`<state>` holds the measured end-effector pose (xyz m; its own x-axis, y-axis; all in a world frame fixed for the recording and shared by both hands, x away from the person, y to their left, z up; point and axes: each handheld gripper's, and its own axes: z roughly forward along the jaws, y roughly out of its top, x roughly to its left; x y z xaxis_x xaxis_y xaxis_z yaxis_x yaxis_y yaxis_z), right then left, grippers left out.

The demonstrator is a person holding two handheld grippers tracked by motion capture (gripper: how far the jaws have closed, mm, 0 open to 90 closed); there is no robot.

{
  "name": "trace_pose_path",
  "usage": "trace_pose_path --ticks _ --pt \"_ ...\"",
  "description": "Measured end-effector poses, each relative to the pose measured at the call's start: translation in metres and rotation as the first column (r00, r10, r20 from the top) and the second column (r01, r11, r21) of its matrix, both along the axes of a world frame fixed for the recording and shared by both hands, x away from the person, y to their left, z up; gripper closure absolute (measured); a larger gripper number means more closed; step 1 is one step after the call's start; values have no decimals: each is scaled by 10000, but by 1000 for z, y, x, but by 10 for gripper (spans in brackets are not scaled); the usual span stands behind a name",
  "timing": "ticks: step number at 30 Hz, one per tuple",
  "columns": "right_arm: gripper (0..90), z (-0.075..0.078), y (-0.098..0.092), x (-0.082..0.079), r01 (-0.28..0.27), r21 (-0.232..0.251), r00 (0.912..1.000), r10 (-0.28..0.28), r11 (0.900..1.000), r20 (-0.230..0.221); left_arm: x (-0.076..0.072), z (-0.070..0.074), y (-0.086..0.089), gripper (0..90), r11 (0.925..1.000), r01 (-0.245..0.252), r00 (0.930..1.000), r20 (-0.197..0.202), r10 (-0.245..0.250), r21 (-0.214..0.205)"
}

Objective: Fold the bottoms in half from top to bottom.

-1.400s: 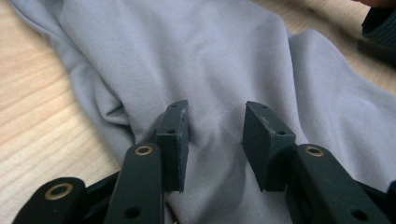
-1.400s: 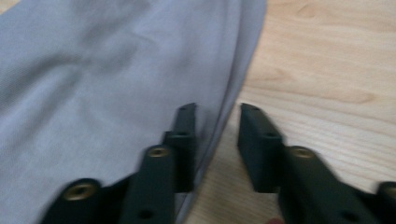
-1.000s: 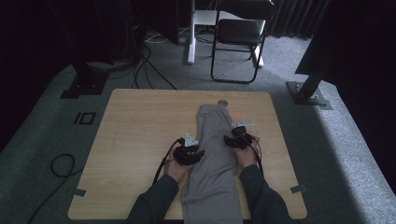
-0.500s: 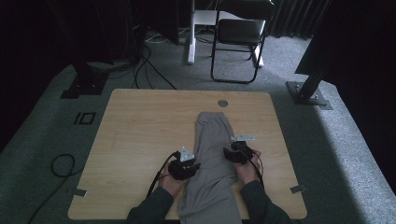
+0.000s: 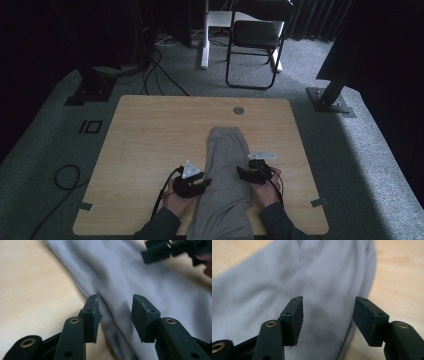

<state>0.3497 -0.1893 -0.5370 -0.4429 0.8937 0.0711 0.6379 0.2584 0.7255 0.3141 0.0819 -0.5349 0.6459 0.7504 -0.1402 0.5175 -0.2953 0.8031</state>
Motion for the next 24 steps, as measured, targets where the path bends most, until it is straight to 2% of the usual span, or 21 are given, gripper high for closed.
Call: trace_pose_path --ticks 3,5,9,11,12,14,17,18,20,22,24 --pt "427 10 -3 14 180 143 9997 -182 9997 177 27 8 -1 569 9990 -449 9990 -33 449 -62" --pt "436 13 -4 26 373 180 9990 -377 9991 234 46 9 -5 544 9971 -762 9970 -152 763 86" --pt "446 13 -5 51 653 298 9978 -656 9974 83 80 2 -13 531 9902 -1395 9881 -641 1395 49" --pt "447 9 -4 62 943 322 9955 -942 9950 -40 92 -3 -19 520 9868 -1602 9839 -767 1616 247" --pt "448 7 -4 67 1026 280 9947 -1024 9943 -87 97 -5 -21 516 9859 -1657 9813 -954 1670 217" --pt "450 2 -1 76 1158 95 9926 -1154 9932 -389 103 -9 -26 512 9859 -1633 9789 -1184 1664 359" --pt "469 -5 5 81 1154 -304 9910 -1172 9929 -643 107 -14 -32 500 9858 -1515 9781 -1332 1601 720" --pt "474 -7 6 81 1154 -441 9905 -1183 9923 -695 106 -15 -33 494 9861 -1501 9796 -1242 1580 706" --pt "474 -8 9 78 1181 -743 9912 -1220 9902 -508 108 -15 -33 489 9885 -1448 9789 -1388 1496 442" --pt "495 -9 10 76 1164 -809 9919 -1201 9899 -418 109 -16 -33 490 9894 -1426 9794 -1405 1450 269" --pt "529 -9 10 75 1031 -792 9934 -1066 9915 -412 111 -16 -34 492 9913 -1255 9829 -1309 1296 396"
